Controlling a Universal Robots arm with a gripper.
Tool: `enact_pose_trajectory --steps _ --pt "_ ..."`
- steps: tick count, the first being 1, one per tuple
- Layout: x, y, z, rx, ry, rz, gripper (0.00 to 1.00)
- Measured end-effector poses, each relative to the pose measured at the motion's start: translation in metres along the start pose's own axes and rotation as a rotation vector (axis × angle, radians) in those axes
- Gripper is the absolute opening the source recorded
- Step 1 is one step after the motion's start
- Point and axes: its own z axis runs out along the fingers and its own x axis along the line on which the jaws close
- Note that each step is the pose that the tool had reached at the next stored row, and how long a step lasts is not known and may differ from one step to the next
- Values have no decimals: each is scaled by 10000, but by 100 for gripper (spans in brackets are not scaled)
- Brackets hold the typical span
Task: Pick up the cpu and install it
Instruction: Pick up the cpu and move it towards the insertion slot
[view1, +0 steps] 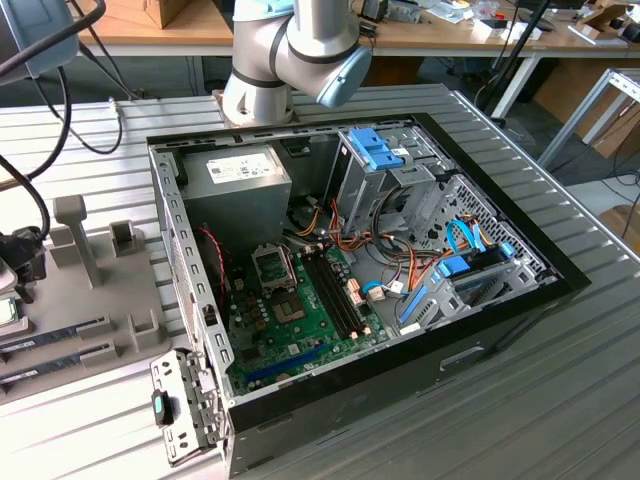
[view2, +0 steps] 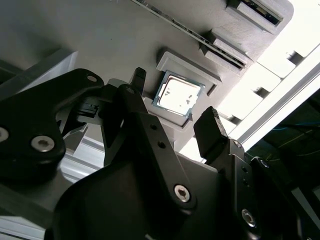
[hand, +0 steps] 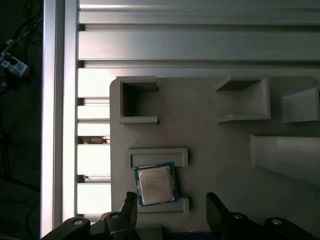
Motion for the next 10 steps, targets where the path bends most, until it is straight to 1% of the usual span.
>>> enact_pose_trajectory --steps 10 --pt "1 -1 24 0 0 -2 66"
